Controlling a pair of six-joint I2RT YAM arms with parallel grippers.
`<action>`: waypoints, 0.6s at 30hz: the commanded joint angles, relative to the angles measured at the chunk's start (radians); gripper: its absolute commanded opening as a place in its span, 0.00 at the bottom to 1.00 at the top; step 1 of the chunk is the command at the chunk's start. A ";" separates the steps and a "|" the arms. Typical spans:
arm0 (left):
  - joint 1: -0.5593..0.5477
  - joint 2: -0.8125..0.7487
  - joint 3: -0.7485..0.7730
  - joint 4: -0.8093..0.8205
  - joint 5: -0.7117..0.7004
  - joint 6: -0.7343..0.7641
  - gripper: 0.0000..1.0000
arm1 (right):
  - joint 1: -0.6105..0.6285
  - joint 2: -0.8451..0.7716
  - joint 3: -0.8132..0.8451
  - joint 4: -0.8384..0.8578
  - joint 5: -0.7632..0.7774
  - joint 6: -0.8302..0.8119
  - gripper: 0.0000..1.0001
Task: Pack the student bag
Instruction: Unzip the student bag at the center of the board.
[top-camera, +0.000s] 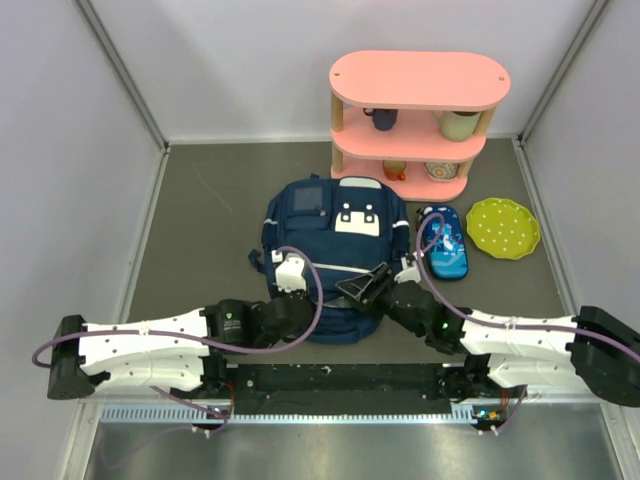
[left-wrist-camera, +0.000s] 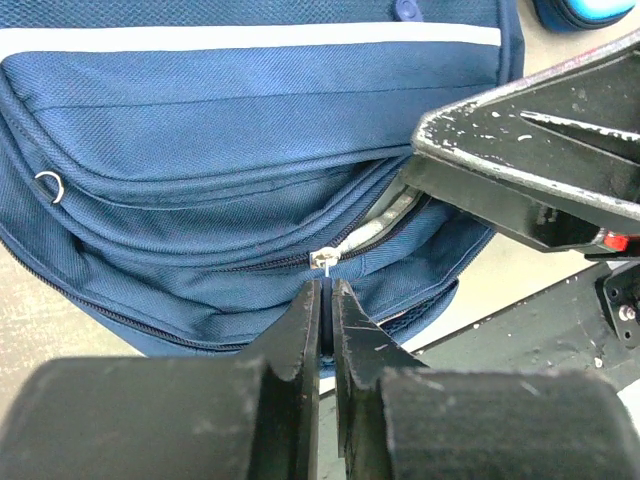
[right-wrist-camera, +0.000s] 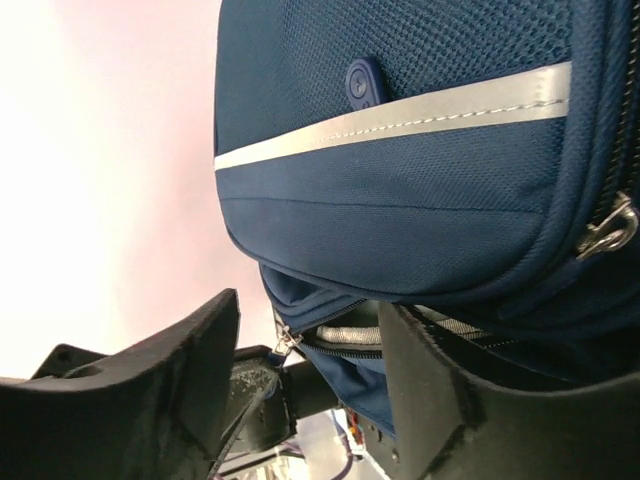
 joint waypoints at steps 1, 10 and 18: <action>-0.017 0.002 0.006 0.125 0.079 0.062 0.00 | -0.051 0.042 0.027 0.028 0.212 0.024 0.65; -0.098 0.054 0.064 0.171 0.061 0.105 0.00 | -0.079 0.186 0.010 0.163 0.198 0.127 0.66; -0.123 0.036 0.057 0.211 0.100 0.166 0.00 | -0.093 0.259 0.083 -0.015 0.224 0.276 0.43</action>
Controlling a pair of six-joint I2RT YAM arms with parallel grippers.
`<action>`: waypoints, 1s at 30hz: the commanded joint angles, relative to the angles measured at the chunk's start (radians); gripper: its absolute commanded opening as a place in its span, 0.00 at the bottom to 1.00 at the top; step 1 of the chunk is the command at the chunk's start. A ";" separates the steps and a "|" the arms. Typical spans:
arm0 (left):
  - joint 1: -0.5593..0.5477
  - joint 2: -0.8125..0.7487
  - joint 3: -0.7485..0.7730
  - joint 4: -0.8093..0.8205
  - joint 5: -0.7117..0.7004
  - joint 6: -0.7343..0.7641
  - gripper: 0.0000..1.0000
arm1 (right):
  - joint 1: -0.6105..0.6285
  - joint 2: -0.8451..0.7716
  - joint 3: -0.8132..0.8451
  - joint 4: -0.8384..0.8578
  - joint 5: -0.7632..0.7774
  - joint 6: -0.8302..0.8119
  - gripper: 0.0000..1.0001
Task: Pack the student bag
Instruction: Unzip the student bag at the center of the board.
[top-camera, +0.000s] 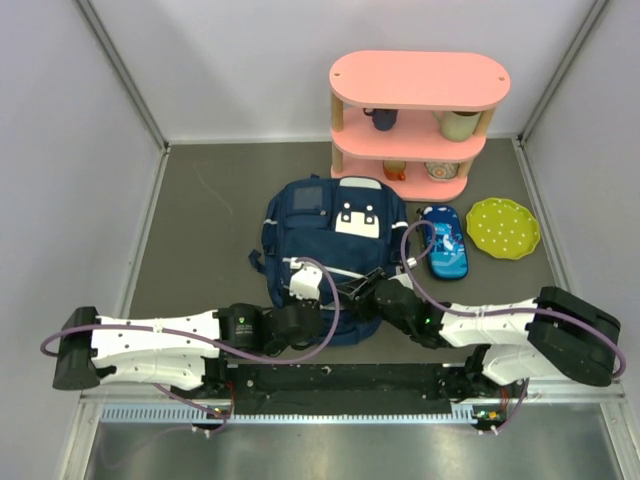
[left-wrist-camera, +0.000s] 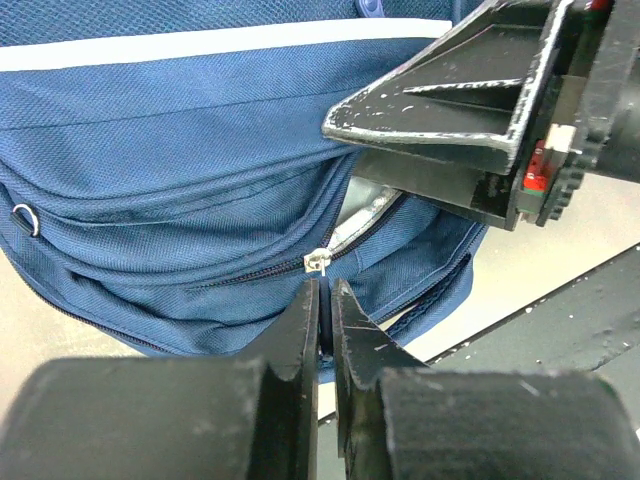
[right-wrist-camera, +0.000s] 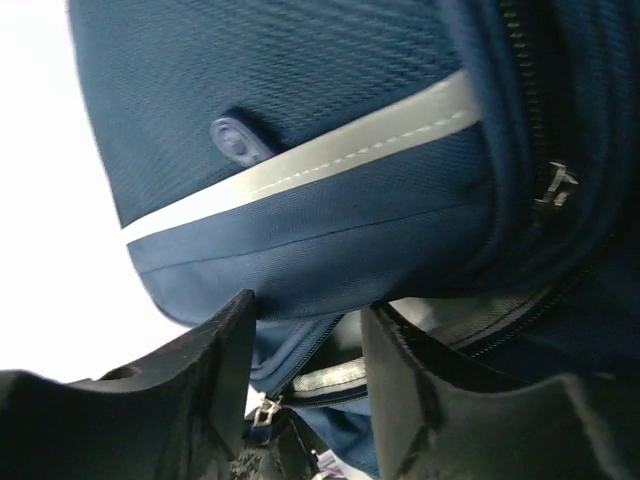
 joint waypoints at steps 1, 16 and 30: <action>-0.064 -0.033 0.064 0.173 0.140 0.031 0.00 | -0.073 0.073 0.059 -0.064 0.249 0.085 0.38; -0.064 -0.042 0.058 -0.155 -0.134 -0.180 0.00 | -0.081 -0.103 0.016 -0.132 0.378 -0.006 0.00; 0.341 -0.015 0.064 -0.286 -0.185 -0.184 0.00 | -0.118 -0.275 0.044 -0.199 0.243 -0.199 0.00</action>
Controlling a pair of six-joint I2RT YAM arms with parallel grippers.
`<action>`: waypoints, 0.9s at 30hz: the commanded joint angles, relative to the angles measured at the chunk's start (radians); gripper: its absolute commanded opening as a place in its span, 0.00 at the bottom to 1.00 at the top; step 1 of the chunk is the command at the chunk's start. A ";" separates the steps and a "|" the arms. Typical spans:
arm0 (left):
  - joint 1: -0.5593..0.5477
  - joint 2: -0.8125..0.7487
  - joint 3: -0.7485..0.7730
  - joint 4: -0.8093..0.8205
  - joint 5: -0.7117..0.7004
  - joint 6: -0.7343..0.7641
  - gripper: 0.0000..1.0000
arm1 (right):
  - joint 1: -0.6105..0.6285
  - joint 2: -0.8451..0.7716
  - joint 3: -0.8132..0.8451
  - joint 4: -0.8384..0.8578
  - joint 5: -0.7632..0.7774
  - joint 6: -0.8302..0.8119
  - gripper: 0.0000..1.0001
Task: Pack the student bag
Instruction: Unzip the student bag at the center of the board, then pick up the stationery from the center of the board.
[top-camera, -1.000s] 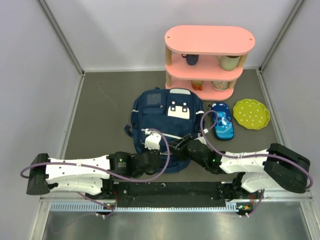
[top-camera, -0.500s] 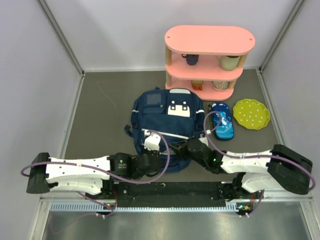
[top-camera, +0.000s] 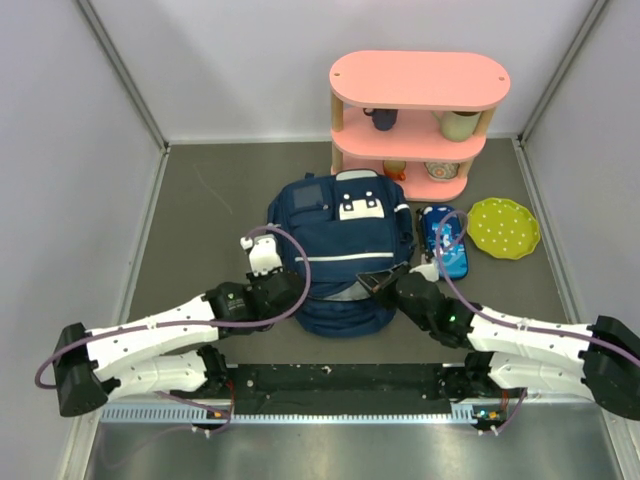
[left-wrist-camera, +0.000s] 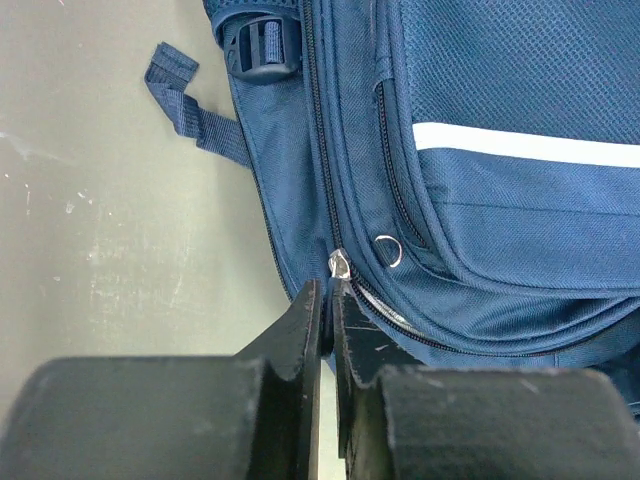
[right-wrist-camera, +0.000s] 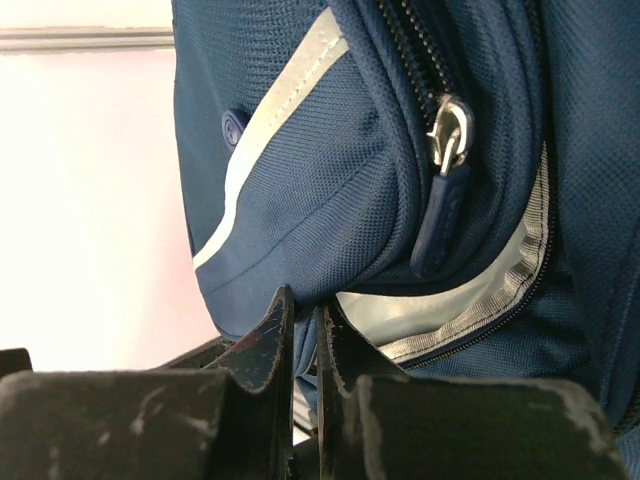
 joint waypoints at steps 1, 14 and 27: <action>0.064 -0.008 0.027 -0.050 -0.079 0.127 0.05 | -0.052 0.001 0.046 0.078 0.109 -0.125 0.00; 0.064 -0.405 0.064 0.004 0.023 0.368 0.89 | -0.012 -0.065 0.321 -0.141 -0.125 -0.749 0.58; 0.059 -0.064 0.190 0.344 0.274 0.606 0.95 | -0.759 -0.295 0.240 -0.588 -0.239 -0.826 0.82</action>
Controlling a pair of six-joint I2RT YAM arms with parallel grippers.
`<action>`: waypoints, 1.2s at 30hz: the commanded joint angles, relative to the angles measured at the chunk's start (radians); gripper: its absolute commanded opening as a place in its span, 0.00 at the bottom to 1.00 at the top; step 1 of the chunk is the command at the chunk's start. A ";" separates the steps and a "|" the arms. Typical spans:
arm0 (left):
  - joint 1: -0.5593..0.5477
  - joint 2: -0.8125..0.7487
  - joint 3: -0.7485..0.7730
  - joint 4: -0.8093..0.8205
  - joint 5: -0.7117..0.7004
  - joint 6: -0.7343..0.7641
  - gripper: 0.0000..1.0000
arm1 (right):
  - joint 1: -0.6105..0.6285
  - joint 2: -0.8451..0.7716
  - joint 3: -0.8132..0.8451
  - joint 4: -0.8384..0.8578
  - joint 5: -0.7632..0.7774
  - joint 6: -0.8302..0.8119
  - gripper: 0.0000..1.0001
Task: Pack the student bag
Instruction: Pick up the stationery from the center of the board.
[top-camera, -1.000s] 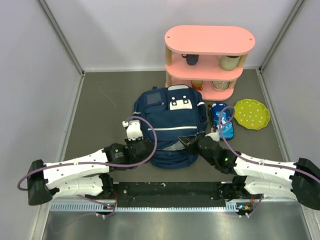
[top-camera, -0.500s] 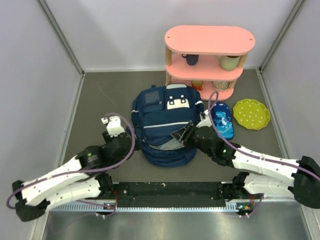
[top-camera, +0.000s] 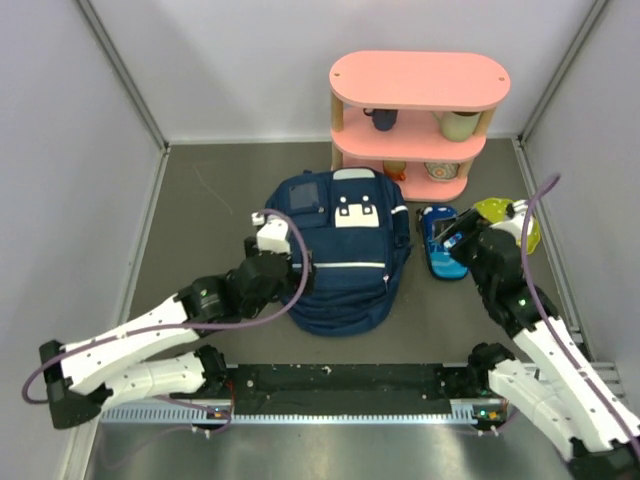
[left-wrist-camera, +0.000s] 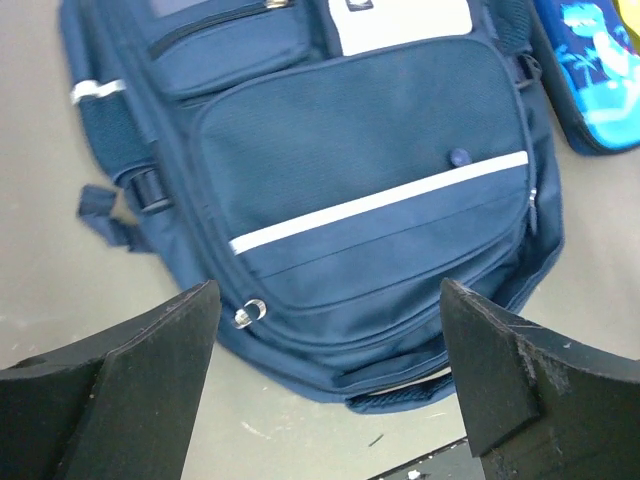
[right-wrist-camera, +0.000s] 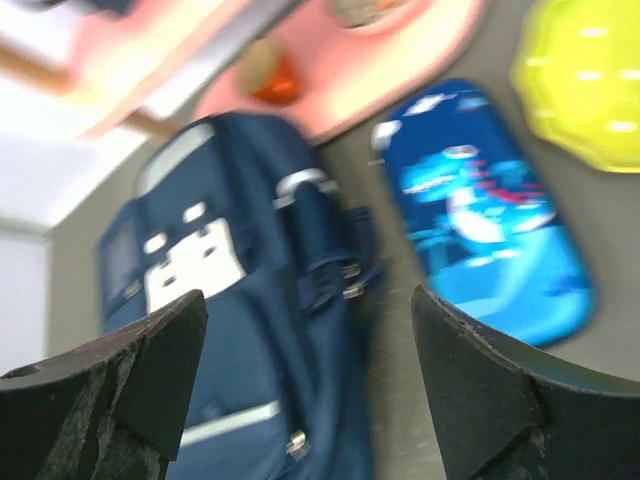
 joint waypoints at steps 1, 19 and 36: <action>-0.002 0.105 0.089 0.241 0.124 0.129 0.97 | -0.314 0.068 -0.053 -0.082 -0.249 -0.037 0.82; 0.054 0.924 0.620 0.592 0.624 0.102 0.99 | -0.716 0.461 -0.243 0.401 -0.550 -0.129 0.89; 0.107 1.394 0.843 0.667 0.739 -0.163 0.98 | -0.794 0.713 -0.272 0.648 -0.827 -0.160 0.88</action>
